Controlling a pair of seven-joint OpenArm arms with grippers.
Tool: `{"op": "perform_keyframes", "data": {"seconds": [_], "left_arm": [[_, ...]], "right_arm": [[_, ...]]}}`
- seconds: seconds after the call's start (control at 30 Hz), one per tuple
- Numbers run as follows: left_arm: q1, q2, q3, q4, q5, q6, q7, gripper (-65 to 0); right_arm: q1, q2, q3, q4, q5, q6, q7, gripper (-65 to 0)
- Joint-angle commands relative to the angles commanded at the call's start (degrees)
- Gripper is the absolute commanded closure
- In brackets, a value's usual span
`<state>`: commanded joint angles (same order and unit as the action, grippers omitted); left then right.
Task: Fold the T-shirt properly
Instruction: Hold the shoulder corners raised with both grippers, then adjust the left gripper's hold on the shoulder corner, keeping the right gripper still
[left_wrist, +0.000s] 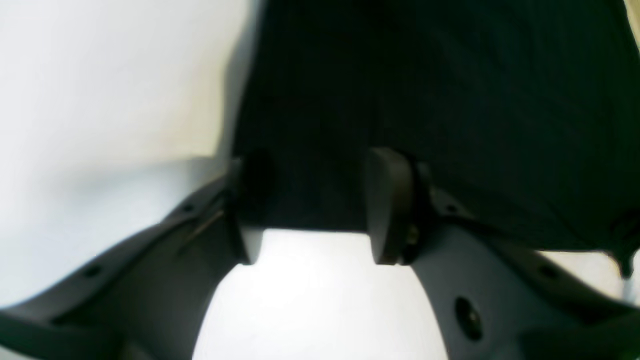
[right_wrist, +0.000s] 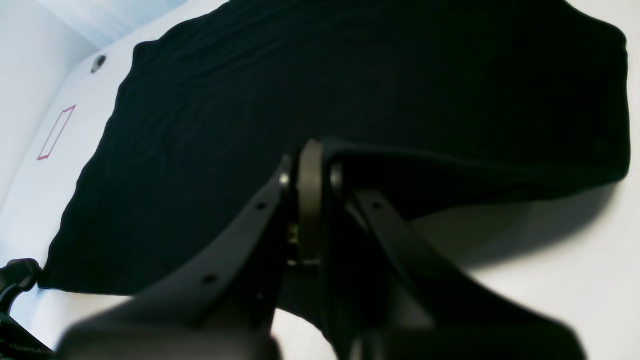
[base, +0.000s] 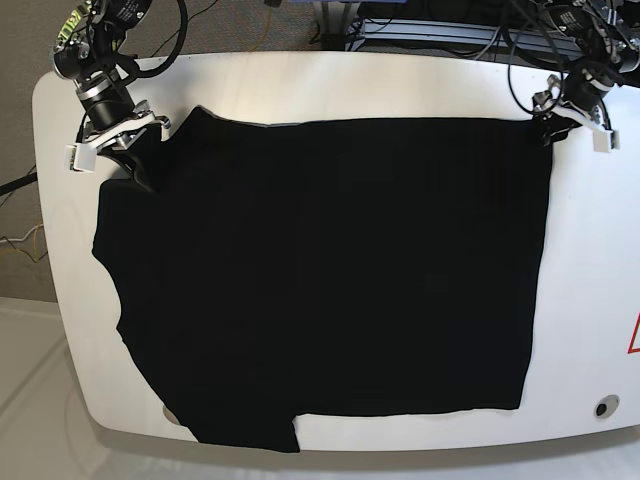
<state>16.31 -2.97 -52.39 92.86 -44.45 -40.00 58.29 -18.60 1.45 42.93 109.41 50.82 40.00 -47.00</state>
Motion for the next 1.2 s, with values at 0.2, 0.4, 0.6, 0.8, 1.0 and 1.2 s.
{"op": "perform_keyframes", "data": {"seconds": [0.2, 0.4, 0.6, 0.8, 1.0, 1.2], "left_arm": [[0.56, 0.6, -0.38, 1.82, 1.9, 0.0, 0.69, -22.3], [1.24, 0.77, 0.21, 3.42, 3.47, 0.0, 2.18, -4.1], [0.87, 0.91, 4.3, 2.52, 9.21, 5.31, 0.6, -19.6], [1.32, 0.57, 8.03, 1.14, 11.12, 8.25, -1.85, -37.0], [2.81, -0.11, 8.72, 1.95, 3.25, 4.84, -2.31, -28.2], [3.81, -0.3, 7.88, 4.79, -0.31, 3.39, -0.79, -21.2]], "right_arm": [[-0.07, -0.06, 0.1, -0.08, -0.11, 0.0, 0.0, -0.1], [0.03, -0.1, 0.11, 0.21, -0.17, 0.0, 0.11, 0.0], [0.12, -0.12, 0.04, 0.17, -0.32, 0.0, -0.24, 0.0], [0.03, -0.12, -0.01, 0.15, -0.34, 0.0, -0.56, 0.0], [-0.11, -0.22, 0.1, 0.25, -0.39, 0.0, -0.42, 0.0], [-0.09, -0.36, 0.1, 0.16, -0.32, 0.0, -0.46, 0.0]]}}
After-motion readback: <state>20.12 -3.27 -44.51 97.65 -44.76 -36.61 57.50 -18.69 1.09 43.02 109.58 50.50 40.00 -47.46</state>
